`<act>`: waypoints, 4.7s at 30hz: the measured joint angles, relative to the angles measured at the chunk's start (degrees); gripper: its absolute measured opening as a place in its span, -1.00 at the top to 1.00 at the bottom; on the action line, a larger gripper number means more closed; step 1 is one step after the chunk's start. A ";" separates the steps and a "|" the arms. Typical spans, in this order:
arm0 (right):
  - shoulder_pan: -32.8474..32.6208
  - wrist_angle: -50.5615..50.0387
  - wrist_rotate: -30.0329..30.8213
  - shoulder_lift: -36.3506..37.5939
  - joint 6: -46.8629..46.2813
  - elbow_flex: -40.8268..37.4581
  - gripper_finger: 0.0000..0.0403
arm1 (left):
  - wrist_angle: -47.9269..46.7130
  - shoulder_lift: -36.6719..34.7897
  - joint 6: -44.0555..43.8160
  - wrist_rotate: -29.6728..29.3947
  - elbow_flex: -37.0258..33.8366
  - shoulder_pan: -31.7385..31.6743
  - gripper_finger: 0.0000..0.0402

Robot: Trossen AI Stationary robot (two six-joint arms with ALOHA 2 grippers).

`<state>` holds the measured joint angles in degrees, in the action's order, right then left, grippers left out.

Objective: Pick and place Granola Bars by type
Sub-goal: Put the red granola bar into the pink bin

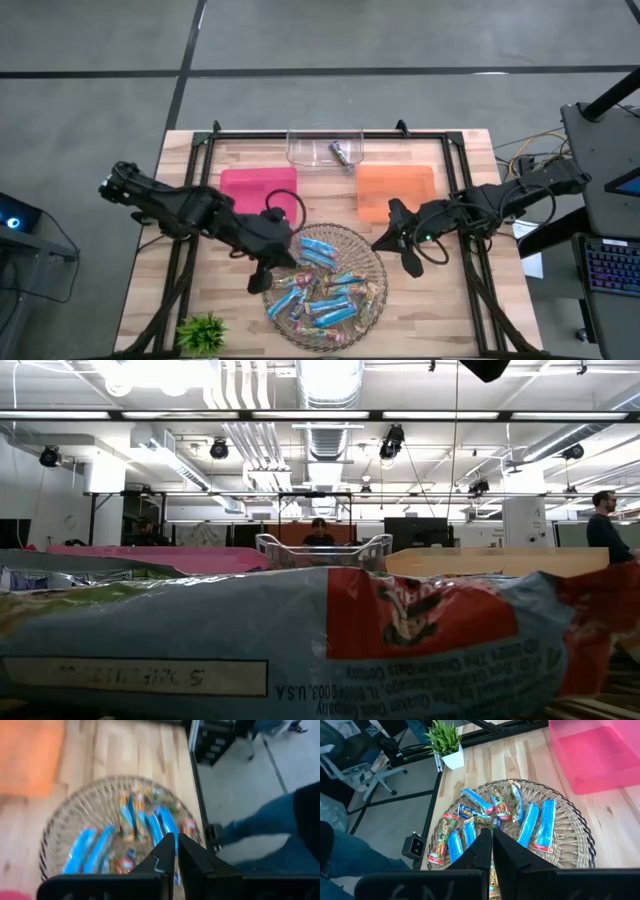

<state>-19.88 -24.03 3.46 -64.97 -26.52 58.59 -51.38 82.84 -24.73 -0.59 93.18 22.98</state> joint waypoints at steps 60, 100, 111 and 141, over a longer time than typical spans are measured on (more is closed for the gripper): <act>0.04 -4.31 -0.48 0.09 1.20 0.00 0.96 | -24.13 23.34 -16.68 -1.96 6.87 4.15 1.00; -1.63 -6.74 -1.46 14.35 -4.48 0.00 0.96 | -11.84 20.54 -20.12 -5.44 -7.84 7.74 0.99; -1.64 -10.08 -0.23 13.86 -4.07 -0.09 0.96 | -3.33 17.36 -23.43 -4.72 -16.66 7.08 0.40; -1.60 -10.12 2.09 13.88 -2.82 -0.09 0.96 | 4.74 17.38 -17.37 -4.29 -23.21 5.80 0.15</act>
<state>-21.47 -34.15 5.55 -51.09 -29.34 58.50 -46.64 100.22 -42.10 -4.88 69.97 28.78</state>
